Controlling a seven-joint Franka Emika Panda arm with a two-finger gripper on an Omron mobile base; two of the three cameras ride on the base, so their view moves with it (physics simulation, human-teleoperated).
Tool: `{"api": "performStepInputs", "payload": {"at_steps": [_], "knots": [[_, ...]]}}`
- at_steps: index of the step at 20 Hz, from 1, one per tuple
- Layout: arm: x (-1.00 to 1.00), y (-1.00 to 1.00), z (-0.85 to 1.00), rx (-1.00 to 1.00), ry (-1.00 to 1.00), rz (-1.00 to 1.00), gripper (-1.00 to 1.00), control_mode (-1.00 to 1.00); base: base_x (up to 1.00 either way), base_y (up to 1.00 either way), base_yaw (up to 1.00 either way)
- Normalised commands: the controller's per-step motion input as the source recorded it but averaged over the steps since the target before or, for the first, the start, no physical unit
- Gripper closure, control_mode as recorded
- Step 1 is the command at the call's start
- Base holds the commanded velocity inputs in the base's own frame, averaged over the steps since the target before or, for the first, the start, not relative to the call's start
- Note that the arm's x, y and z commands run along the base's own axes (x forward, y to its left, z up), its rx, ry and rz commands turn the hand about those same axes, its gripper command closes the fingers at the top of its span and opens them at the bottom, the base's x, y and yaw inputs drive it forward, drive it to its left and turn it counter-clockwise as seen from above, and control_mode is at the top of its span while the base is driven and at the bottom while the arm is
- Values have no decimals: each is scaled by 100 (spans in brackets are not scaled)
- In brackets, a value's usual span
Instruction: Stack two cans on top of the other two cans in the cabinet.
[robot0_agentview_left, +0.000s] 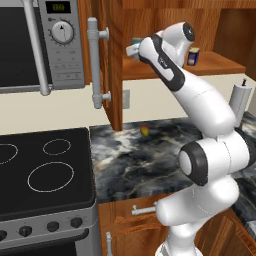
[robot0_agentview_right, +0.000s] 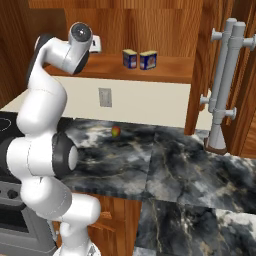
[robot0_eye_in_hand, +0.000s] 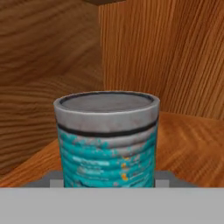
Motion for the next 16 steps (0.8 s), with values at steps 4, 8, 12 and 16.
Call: {"api": "performStepInputs", "payload": {"at_steps": [4,8,12,16], "knots": [[-12,6,36,16,0,0,100,-100,0,0,0],[-3,0,33,13,0,0,100,-100,0,0,0],[1,5,23,3,0,0,100,-100,0,0,0],[5,21,9,0,-1,0,100,-100,0,0,0]]}}
